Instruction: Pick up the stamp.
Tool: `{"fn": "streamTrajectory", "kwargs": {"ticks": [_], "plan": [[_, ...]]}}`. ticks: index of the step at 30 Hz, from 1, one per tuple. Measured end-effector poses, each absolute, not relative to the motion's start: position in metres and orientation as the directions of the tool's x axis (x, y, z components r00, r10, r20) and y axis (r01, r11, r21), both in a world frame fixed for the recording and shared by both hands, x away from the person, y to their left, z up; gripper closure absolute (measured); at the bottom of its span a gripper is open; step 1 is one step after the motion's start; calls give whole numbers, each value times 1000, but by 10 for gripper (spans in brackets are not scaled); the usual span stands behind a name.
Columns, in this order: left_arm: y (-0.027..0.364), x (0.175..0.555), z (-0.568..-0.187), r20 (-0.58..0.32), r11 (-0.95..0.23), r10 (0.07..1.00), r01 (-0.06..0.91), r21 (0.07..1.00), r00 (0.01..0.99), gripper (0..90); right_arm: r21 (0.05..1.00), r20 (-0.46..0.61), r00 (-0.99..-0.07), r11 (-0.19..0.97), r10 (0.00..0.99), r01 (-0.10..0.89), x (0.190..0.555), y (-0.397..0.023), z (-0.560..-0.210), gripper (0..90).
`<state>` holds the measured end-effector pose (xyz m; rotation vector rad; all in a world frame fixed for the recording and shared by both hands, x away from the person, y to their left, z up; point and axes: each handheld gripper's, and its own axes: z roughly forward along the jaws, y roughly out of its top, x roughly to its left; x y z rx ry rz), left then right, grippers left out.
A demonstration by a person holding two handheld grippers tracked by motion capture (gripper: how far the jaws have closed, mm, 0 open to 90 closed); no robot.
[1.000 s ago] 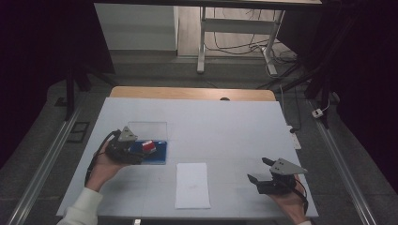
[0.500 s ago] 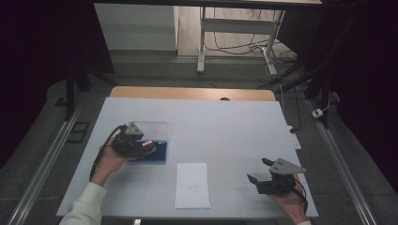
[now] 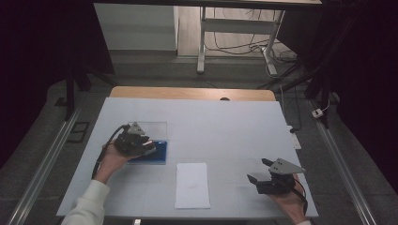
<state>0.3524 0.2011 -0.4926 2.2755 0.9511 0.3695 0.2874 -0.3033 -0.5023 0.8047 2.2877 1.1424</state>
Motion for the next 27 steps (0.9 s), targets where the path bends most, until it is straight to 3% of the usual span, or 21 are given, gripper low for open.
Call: {"fn": "streamTrajectory", "kwargs": {"ticks": [5,27], "plan": [[202,352,-492,20,-547,704,524,653,709,692,824,-131,-727,481,674,298,288,-304,-503,160],[207,341,-469,32,-531,699,488,693,715,703,823,-131,-722,480,679,303,287,-306,-503,168]]}}
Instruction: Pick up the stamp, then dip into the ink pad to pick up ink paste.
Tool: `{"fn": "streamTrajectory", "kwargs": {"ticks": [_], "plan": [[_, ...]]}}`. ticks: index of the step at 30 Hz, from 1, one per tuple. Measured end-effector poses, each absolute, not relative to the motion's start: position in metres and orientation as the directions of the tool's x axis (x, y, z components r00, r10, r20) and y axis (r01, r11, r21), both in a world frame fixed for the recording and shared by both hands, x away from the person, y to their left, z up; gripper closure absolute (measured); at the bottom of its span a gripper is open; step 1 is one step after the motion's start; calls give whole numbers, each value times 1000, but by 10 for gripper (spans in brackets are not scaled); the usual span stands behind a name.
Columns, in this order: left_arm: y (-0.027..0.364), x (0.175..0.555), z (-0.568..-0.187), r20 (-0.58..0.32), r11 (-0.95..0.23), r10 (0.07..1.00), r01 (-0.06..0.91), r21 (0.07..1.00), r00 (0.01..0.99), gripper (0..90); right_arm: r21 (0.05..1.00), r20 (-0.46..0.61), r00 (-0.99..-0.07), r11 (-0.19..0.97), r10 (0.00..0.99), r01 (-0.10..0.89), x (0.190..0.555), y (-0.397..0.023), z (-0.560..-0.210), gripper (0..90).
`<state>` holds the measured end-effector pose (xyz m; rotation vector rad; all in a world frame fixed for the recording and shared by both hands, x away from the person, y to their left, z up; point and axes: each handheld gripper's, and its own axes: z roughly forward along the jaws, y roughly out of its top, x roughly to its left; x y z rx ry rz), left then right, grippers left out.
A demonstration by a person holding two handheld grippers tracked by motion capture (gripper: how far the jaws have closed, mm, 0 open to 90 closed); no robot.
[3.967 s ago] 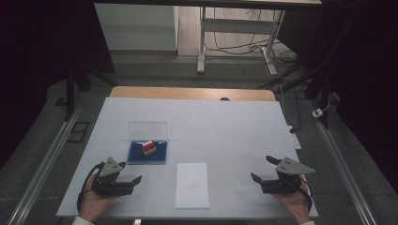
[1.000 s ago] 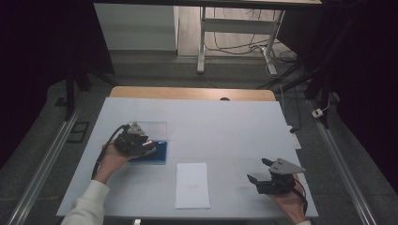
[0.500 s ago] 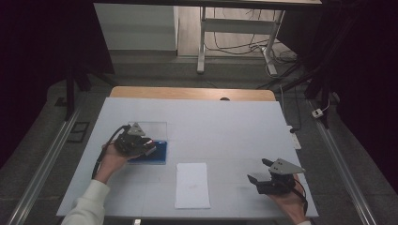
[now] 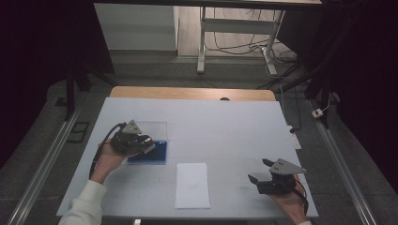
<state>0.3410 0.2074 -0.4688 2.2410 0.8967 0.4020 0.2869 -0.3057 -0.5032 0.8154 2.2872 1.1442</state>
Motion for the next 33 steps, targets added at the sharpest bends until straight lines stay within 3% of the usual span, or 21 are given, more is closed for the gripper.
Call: {"fn": "streamTrajectory", "kwargs": {"ticks": [14,33], "plan": [[212,338,-457,28,-549,705,520,655,709,703,817,-132,-728,489,673,304,287,-304,-504,168],[210,348,-480,15,-538,733,566,624,680,702,810,-129,-731,497,670,313,287,-304,-505,170]]}}
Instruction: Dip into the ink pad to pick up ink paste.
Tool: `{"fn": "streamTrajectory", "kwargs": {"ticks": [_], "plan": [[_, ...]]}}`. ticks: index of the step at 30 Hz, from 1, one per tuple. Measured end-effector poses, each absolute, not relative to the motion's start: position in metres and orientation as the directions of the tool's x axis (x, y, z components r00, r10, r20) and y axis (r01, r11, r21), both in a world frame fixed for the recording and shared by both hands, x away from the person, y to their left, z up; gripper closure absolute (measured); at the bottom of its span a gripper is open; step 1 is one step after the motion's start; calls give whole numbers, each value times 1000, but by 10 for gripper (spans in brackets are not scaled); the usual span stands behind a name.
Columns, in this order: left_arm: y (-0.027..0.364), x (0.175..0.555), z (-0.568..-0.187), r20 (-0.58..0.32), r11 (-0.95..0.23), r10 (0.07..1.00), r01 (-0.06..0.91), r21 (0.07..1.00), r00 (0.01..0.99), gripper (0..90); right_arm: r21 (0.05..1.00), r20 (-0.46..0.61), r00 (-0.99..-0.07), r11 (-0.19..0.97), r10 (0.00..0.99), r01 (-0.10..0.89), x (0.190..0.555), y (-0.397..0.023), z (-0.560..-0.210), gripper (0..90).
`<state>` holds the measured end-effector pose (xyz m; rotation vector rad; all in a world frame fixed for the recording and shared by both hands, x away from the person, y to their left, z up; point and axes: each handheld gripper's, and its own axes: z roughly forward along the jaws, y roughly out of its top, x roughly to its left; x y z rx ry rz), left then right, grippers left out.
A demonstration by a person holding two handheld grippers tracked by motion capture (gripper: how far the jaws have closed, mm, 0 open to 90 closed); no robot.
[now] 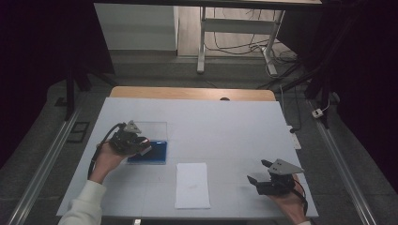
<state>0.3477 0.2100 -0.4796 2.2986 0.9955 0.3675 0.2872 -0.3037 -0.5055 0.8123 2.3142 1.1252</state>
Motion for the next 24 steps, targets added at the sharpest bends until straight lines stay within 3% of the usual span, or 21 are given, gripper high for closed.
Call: {"fn": "streamTrajectory", "kwargs": {"ticks": [24], "plan": [[210,350,-487,4,-550,734,591,590,680,704,803,-130,-728,502,673,321,287,-304,-507,170]]}}
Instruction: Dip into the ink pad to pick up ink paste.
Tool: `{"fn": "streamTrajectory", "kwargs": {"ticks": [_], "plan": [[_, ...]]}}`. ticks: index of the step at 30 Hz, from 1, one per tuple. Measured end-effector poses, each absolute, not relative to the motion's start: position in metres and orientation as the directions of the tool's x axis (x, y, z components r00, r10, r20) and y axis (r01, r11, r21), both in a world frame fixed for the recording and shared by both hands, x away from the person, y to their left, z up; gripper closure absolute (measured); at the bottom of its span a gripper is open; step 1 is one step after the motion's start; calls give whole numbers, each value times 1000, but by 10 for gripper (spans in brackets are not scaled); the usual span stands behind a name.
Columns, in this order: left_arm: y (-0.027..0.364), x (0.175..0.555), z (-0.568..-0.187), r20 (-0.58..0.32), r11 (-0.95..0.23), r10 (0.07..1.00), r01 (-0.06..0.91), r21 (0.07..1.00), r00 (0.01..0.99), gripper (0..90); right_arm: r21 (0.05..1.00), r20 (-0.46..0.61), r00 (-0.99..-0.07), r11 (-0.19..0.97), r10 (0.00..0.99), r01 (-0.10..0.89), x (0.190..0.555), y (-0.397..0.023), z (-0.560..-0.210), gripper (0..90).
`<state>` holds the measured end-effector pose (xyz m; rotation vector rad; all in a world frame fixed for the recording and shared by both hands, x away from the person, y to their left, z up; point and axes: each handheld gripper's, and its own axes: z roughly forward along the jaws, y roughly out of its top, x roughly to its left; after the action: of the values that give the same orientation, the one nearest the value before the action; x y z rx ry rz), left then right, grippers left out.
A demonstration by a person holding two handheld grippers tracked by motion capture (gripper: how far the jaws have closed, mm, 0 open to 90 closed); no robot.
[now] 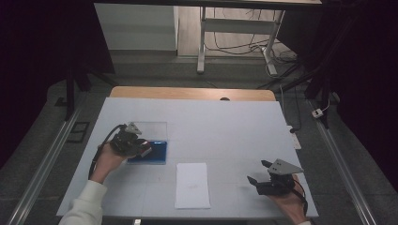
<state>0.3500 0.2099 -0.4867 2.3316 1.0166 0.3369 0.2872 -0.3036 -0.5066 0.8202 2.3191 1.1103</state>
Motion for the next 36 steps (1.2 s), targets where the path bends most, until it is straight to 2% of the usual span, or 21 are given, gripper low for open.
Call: {"fn": "streamTrajectory", "kwargs": {"ticks": [15,22,36], "plan": [[203,351,-488,32,-578,735,600,552,678,705,800,-123,-735,505,667,324,287,-302,-507,170],[197,348,-489,76,-601,733,591,538,676,708,798,-125,-736,508,665,324,286,-300,-506,170],[200,348,-491,54,-583,739,598,551,671,709,798,-123,-736,507,666,326,286,-298,-506,170]]}}
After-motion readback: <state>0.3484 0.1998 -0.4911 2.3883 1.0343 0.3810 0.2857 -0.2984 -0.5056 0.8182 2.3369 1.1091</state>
